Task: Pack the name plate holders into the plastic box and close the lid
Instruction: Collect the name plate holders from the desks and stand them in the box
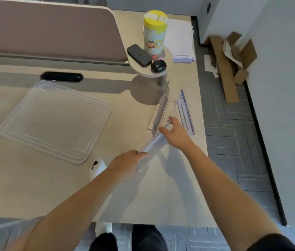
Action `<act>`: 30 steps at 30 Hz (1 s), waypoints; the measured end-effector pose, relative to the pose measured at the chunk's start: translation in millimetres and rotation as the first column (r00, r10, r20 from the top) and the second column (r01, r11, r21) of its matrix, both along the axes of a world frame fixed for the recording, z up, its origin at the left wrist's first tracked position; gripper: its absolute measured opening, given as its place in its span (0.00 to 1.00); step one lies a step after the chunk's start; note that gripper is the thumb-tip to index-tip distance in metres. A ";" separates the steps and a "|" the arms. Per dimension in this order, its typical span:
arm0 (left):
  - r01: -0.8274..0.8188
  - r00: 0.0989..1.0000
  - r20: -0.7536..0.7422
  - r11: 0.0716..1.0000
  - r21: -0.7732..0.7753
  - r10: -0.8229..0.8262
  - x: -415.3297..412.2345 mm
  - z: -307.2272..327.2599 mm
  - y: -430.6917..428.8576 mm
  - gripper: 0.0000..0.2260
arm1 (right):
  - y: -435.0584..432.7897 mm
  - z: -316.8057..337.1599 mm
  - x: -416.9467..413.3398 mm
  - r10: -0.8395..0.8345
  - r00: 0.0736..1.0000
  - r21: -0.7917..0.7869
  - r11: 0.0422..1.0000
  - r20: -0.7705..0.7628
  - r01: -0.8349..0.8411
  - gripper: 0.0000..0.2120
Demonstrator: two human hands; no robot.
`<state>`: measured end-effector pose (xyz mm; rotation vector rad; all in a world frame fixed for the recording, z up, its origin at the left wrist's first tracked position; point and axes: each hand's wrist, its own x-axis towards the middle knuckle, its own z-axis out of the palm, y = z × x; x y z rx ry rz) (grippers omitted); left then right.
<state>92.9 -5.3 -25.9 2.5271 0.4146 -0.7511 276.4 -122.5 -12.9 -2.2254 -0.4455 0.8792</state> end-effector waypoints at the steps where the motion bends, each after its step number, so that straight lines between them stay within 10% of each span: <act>1: 0.006 1.000 -0.011 0.999 0.034 -0.005 3.0 1.1 -2.4 0.26 | 0.0 -1.3 -0.1 -0.018 1.000 0.014 1.000 -0.020 0.018 0.37; 12: -0.284 0.948 0.137 0.958 -0.047 0.288 -12.3 14.7 -5.0 0.29 | -5.9 13.9 -11.3 -0.136 0.984 0.192 0.969 -0.114 0.156 0.31; 19: -0.400 0.823 0.346 0.892 -0.210 0.451 -42.1 64.6 -4.1 0.26 | 4.2 45.9 -34.4 -0.210 0.892 0.197 0.931 -0.400 0.308 0.57; 26: -0.274 0.857 0.420 0.955 -0.116 0.297 -66.0 107.8 8.3 0.29 | 46.7 80.8 -59.0 -0.180 0.870 0.314 0.883 -0.459 0.348 0.27; 30: -0.347 0.724 0.476 0.860 -0.374 0.499 -95.6 116.4 24.2 0.38 | 67.8 107.0 -70.8 -0.031 0.922 0.439 0.873 -0.385 0.213 0.28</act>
